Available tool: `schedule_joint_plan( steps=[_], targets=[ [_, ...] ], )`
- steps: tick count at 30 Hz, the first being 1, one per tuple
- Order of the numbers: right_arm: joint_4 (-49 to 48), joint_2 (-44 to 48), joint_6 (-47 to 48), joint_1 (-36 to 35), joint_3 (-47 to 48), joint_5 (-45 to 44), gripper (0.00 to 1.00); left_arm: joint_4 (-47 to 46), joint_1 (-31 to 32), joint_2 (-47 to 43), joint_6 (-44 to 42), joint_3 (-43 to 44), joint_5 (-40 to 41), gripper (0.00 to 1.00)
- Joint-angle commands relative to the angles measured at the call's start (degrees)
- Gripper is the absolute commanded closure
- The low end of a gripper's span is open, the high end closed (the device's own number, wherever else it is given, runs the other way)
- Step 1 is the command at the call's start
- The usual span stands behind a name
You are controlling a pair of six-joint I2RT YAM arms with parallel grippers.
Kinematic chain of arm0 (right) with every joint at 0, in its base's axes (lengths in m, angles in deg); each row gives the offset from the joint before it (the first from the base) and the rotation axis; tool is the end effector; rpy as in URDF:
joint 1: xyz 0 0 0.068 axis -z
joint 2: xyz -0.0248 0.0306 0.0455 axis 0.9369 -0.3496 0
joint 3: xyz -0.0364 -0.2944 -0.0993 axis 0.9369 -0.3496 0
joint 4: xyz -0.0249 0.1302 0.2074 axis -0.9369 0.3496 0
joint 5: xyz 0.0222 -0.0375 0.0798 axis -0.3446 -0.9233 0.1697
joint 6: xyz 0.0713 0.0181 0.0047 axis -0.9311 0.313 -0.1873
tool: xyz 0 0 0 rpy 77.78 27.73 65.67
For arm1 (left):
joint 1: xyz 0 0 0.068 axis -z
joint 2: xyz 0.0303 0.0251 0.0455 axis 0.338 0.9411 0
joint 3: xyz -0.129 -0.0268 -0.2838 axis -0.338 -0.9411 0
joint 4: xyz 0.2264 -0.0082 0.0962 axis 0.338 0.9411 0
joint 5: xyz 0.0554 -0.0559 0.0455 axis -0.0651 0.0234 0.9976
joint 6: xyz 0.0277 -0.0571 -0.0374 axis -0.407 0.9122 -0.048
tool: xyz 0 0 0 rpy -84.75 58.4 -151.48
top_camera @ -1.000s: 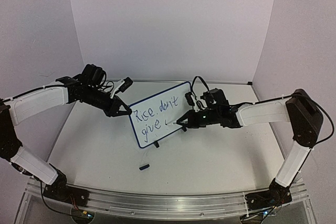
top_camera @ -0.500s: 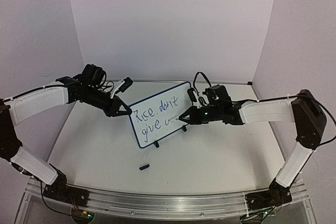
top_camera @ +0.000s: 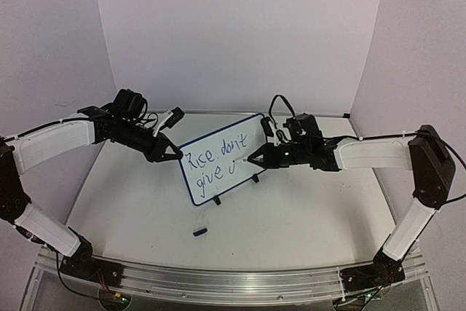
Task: Write a sentence on the whiteboard
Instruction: Write with the whiteboard marker on the whiteboard.
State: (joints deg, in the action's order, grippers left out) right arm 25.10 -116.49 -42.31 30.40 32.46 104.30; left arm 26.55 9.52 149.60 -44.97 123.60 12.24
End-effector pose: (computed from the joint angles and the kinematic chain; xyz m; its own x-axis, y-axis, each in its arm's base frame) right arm 0.2870 0.2675 0.2623 -0.6923 -0.0895 -0.7160 -0.6339 0.5495 0.5443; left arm 0.2382 -0.1729 0.3132 -0.5089 0.4606 -0.7272 0.8357 0.4669 -0.2891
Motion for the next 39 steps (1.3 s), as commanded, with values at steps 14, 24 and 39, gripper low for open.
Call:
schedule_joint_plan(
  steps=[14, 24, 39],
  targets=[
    [-0.9, -1.9, -0.6, 0.3, -0.5, -0.5, 1.00, 2.0, 0.9, 2.1, -0.1, 1.1, -0.1, 1.00],
    [-0.6, -2.5, -0.7, 0.3, -0.5, -1.4, 1.00, 2.0, 0.9, 2.1, -0.1, 1.1, 0.0, 1.00],
    [0.8, -2.7, -0.2, 0.2, 0.0, -3.2, 1.00, 2.0, 0.9, 2.0, -0.1, 1.1, 0.0, 1.00]
  ],
)
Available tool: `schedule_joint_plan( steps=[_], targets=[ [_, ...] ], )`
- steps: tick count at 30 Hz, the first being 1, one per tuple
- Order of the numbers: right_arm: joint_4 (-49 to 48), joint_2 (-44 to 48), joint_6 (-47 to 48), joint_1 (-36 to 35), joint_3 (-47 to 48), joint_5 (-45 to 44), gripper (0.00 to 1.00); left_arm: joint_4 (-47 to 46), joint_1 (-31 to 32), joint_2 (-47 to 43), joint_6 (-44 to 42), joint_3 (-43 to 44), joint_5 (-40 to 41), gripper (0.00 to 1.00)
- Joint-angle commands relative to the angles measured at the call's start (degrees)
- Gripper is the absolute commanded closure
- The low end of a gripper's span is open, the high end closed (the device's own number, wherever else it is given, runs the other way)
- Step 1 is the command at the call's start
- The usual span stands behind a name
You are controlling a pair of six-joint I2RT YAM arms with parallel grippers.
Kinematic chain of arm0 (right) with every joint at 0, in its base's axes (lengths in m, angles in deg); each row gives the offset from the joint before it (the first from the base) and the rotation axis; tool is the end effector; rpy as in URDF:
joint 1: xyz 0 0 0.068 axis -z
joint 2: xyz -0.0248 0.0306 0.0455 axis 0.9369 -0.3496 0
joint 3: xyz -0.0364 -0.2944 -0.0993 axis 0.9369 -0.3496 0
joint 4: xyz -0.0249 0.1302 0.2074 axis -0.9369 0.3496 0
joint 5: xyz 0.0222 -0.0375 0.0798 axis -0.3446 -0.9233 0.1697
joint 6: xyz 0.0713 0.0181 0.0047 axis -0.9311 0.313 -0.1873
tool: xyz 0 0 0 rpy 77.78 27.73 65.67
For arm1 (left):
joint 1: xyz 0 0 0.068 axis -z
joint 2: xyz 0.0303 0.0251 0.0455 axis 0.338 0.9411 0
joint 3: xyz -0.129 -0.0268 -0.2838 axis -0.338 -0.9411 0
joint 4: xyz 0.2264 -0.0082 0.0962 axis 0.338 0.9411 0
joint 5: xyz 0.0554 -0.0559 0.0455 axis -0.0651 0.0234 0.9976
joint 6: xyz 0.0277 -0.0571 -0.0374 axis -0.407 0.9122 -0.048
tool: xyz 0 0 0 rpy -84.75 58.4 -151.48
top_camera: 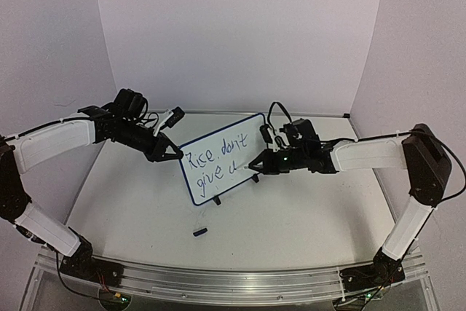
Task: Write a sentence on the whiteboard
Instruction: Write with the whiteboard marker on the whiteboard.
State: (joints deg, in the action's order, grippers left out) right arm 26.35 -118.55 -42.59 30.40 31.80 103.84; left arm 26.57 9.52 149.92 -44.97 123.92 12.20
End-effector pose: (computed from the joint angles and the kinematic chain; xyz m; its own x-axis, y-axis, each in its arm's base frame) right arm 0.2887 0.2683 0.2426 -0.7315 -0.1145 -0.6721 -0.5985 0.5800 0.5527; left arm 0.2396 -0.1737 0.3134 -0.5091 0.4606 -0.7271 0.8358 0.4664 -0.2897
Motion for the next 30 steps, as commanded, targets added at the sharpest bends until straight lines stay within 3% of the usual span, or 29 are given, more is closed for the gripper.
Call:
schedule_joint_plan(
  steps=[1, 15, 30],
  targets=[
    [-0.3, -0.5, 0.1, 0.3, 0.7, -2.9, 1.00, 2.0, 0.9, 1.6, -0.1, 0.7, 0.1, 1.00],
    [0.8, 5.9, 0.5, 0.3, 0.1, -1.9, 1.00, 2.0, 0.9, 1.6, -0.2, 0.7, 0.0, 1.00],
    [0.8, 2.4, 1.2, 0.4, 2.5, -2.4, 1.00, 2.0, 0.9, 1.7, -0.1, 0.8, 0.0, 1.00]
  ],
)
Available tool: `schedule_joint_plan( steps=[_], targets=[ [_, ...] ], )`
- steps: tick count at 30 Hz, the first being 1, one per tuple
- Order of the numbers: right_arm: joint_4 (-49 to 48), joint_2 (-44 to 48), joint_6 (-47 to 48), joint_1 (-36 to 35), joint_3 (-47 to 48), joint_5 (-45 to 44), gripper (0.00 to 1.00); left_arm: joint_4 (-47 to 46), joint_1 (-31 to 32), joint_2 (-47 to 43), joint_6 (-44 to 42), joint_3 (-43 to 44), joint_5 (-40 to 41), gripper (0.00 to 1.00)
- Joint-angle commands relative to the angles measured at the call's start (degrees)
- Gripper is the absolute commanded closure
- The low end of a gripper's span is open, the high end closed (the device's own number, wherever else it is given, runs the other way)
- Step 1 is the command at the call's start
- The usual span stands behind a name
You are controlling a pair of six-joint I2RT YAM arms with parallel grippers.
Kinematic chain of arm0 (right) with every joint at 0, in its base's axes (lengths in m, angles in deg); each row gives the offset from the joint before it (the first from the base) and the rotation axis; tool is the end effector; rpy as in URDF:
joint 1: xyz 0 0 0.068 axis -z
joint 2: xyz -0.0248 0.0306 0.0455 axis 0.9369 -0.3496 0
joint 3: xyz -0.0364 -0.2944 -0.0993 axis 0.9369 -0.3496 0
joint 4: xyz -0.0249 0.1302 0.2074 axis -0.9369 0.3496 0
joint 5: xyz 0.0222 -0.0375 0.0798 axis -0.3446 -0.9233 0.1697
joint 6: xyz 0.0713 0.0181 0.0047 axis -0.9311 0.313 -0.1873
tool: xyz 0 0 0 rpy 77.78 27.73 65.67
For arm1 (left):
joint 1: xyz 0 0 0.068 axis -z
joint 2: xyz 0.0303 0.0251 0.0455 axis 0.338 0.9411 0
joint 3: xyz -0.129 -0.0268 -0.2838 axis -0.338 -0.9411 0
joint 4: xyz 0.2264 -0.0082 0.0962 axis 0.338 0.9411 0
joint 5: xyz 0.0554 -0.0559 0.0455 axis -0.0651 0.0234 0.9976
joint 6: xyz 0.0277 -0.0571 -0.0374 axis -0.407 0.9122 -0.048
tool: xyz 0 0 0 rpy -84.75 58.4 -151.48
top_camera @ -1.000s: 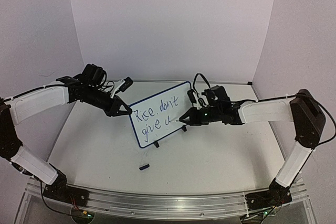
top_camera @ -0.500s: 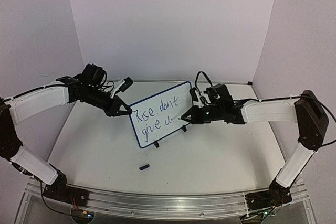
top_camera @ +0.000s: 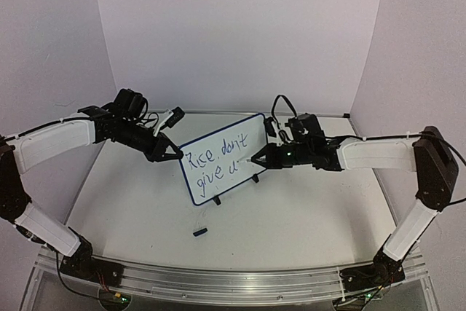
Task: Write a sentence on the whiteboard
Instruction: Write with the whiteboard marker on the whiteboard.
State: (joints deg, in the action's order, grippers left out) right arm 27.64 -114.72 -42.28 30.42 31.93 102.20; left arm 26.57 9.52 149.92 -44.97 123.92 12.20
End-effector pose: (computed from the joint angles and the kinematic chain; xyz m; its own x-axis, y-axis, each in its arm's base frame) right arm 0.2821 0.2607 0.2651 -0.6993 -0.0876 -0.7095 -0.6127 0.5848 0.5317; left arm 0.2396 -0.1737 0.3134 -0.5091 0.4606 -0.7271 0.8358 0.4664 -0.2897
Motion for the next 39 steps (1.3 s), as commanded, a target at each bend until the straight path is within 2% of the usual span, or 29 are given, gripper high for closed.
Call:
schedule_joint_plan(
  steps=[1, 22, 33, 39],
  targets=[
    [-0.5, -1.7, 1.0, 0.4, 2.5, -0.9, 1.00, 2.0, 0.9, 1.7, -0.1, 0.8, 0.0, 1.00],
    [0.0, -3.9, 0.2, 1.0, -0.8, -0.7, 1.00, 2.0, 0.9, 1.6, -0.1, 0.7, 0.1, 1.00],
    [-0.1, -8.9, 0.5, 0.9, 0.0, -0.8, 1.00, 1.9, 0.9, 1.5, -0.1, 0.8, 0.1, 1.00],
    [-0.2, -5.9, 0.4, 0.9, -1.3, 0.5, 1.00, 1.9, 0.9, 1.5, -0.1, 0.8, 0.1, 1.00]
  ],
)
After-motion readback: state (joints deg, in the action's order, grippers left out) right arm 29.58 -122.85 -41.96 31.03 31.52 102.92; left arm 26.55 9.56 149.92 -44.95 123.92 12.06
